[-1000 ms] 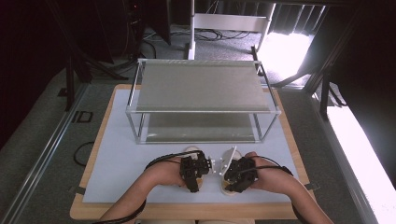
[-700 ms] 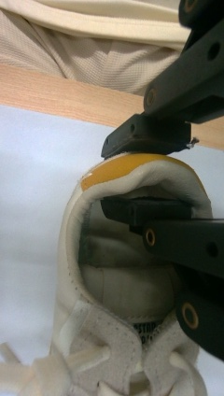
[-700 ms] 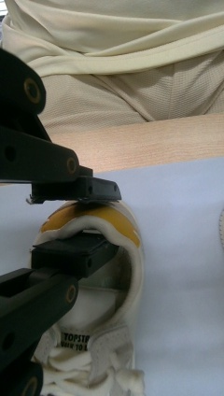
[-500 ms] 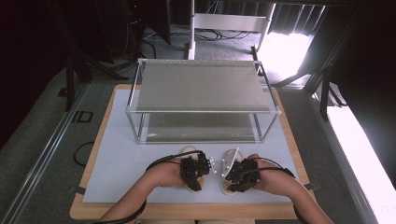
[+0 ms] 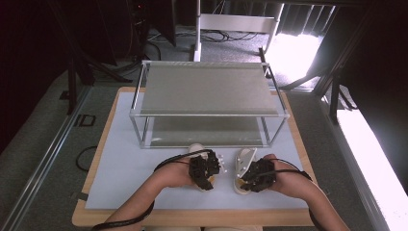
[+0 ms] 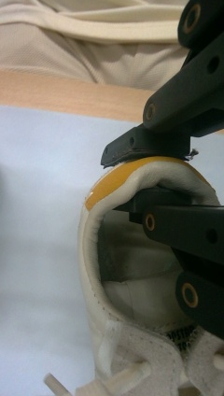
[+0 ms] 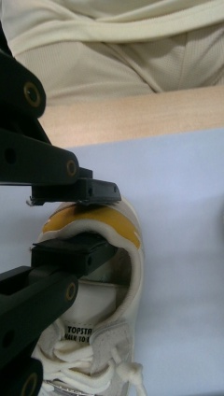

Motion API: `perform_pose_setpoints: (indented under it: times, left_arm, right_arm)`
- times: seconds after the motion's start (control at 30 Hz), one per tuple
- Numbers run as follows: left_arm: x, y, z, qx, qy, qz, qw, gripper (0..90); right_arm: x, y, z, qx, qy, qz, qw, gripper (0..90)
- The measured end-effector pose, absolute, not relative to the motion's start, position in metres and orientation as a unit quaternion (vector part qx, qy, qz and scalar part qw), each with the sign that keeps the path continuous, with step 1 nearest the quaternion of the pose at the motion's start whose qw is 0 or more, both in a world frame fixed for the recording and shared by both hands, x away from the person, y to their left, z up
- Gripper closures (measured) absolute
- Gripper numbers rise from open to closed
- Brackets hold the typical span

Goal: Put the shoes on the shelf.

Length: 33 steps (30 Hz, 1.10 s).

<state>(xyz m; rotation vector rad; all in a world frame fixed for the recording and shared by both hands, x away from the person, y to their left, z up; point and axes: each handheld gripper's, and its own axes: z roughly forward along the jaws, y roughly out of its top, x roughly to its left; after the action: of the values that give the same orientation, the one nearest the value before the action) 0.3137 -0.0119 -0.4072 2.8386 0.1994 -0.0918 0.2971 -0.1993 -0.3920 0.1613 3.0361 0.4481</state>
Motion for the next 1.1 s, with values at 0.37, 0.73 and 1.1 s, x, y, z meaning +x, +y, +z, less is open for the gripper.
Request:
perform_pose_setpoints:
  times: [0.37,0.73,1.1]
  left_arm:
    - [0.343,-0.025,-0.394,0.984,0.053,-0.012,0.17,77.6]
    - [0.369,-0.036,-0.401,0.974,-0.022,0.027,0.222,77.5]
    - [0.4,-0.04,-0.41,0.964,-0.047,0.063,0.255,76.9]
  right_arm:
    - [0.323,-0.207,-0.381,0.063,0.983,0.161,0.061,73.8]
    - [0.355,-0.209,-0.38,0.076,0.979,0.168,0.08,73.6]
    - [0.382,-0.206,-0.388,0.073,0.977,0.172,0.103,73.3]
